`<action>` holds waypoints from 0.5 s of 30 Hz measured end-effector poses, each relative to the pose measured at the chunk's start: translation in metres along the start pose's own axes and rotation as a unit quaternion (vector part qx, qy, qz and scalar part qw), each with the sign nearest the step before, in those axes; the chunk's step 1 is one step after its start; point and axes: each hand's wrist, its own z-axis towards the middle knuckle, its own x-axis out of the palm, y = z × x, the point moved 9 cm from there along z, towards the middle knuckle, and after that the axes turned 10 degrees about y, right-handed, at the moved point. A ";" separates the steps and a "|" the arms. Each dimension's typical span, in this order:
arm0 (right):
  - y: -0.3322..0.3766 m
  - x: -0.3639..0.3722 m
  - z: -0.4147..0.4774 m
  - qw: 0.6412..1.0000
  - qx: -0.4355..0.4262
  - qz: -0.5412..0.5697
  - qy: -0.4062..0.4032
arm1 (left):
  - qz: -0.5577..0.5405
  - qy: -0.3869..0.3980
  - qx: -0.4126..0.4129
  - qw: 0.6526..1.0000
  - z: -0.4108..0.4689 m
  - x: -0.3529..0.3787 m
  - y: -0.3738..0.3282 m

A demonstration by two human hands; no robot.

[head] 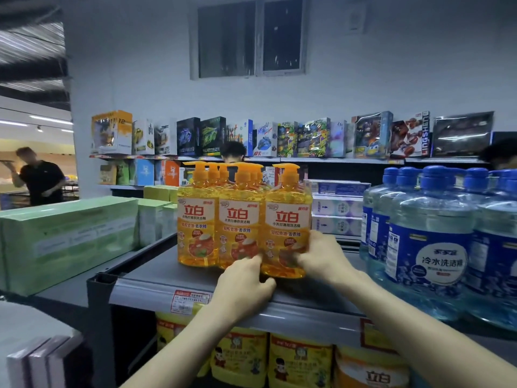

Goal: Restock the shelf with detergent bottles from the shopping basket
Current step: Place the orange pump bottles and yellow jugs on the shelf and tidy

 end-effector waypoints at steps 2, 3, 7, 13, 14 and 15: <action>-0.005 0.004 -0.003 1.000 0.000 0.002 -0.007 | 0.013 -0.009 0.004 1.000 -0.001 0.001 0.000; -0.007 0.005 -0.005 1.000 0.000 0.018 -0.006 | 0.022 -0.014 0.005 1.000 -0.001 0.002 0.000; -0.012 0.006 -0.005 0.999 0.000 0.052 0.007 | 0.045 -0.021 -0.005 0.999 0.001 0.006 0.002; -0.018 0.006 -0.006 0.998 0.005 0.064 0.007 | 0.048 -0.021 -0.012 0.999 0.006 0.009 0.000; -0.020 0.006 -0.005 0.998 0.017 0.059 0.010 | 0.047 -0.019 -0.016 0.999 0.007 0.010 0.000; -0.021 0.007 -0.004 0.998 0.029 0.050 0.013 | 0.044 -0.017 -0.021 0.999 0.007 0.010 -0.001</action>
